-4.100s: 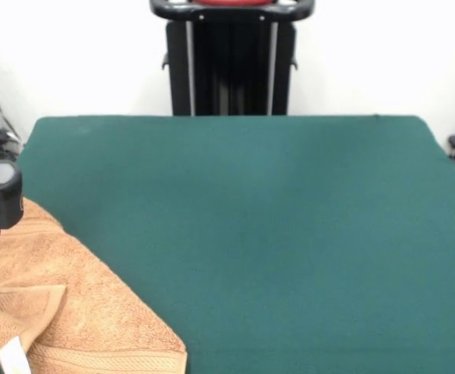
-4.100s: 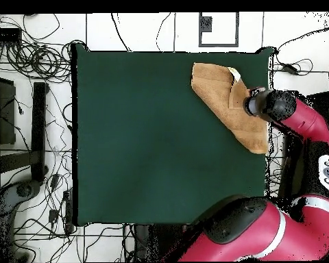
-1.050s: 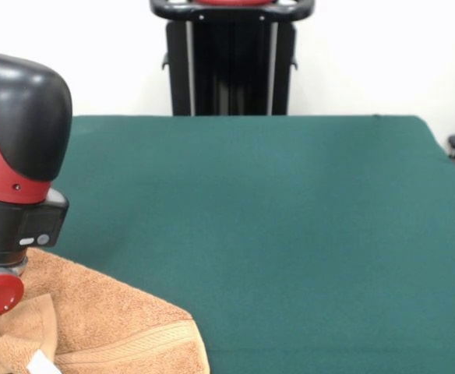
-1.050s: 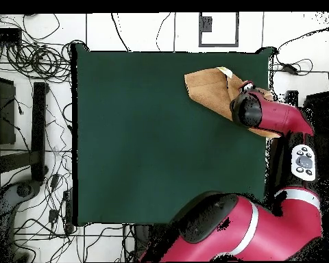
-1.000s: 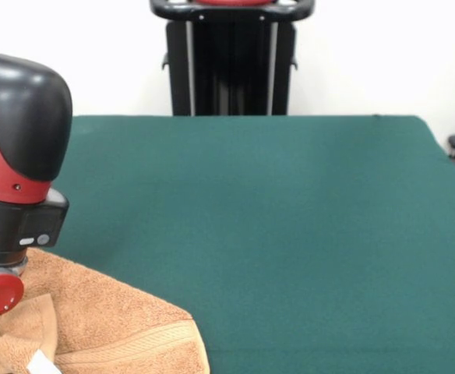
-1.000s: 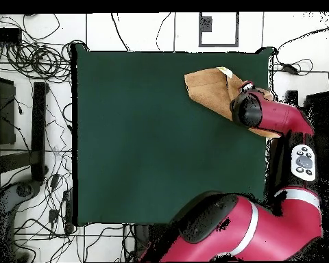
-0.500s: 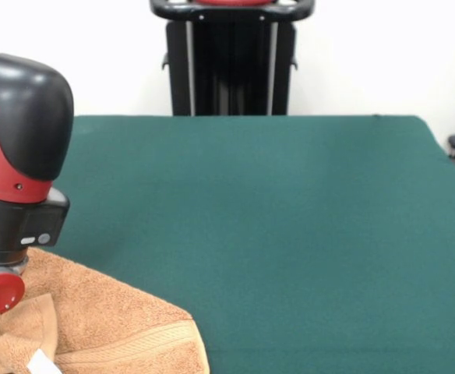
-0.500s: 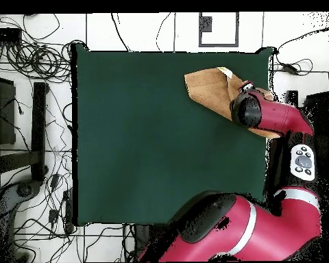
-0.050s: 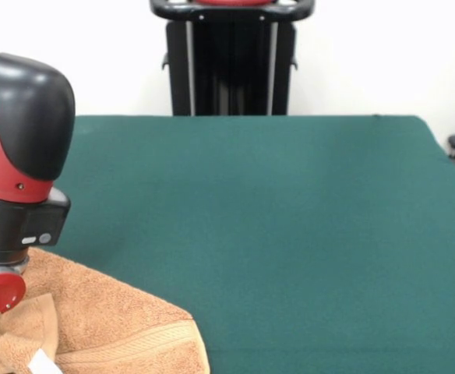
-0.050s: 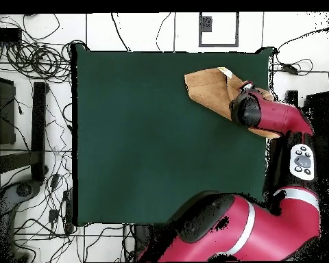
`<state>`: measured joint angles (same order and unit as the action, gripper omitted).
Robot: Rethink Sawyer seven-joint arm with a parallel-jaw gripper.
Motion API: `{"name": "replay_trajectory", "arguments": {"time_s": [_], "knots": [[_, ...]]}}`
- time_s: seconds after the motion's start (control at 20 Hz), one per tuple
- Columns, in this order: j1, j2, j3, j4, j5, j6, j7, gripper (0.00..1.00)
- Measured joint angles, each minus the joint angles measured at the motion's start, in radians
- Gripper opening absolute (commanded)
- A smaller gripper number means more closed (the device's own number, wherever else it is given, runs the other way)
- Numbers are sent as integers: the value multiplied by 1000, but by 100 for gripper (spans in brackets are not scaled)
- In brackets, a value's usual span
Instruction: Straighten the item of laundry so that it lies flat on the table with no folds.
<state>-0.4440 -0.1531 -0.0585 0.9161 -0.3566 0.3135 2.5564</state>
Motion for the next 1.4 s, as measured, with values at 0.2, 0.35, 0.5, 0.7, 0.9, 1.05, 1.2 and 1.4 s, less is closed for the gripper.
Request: {"name": "replay_trajectory", "arguments": {"time_s": [0.2, 0.35, 0.5, 0.7, 0.9, 1.05, 1.2, 1.4], "knots": [[1, 0, -1, 0, 0, 0, 0, 0], [2, 0, -3, 0, 0, 0, 0, 0], [6, 0, -7, 0, 0, 0, 0, 0], [13, -1, -12, 1, 0, 0, 0, 0], [24, -1, -15, 1, 0, 0, 0, 100], [28, -2, -15, 2, 0, 0, 0, 100], [29, -2, -15, 2, 0, 0, 0, 100], [29, -2, -16, 3, 0, 0, 0, 100]]}}
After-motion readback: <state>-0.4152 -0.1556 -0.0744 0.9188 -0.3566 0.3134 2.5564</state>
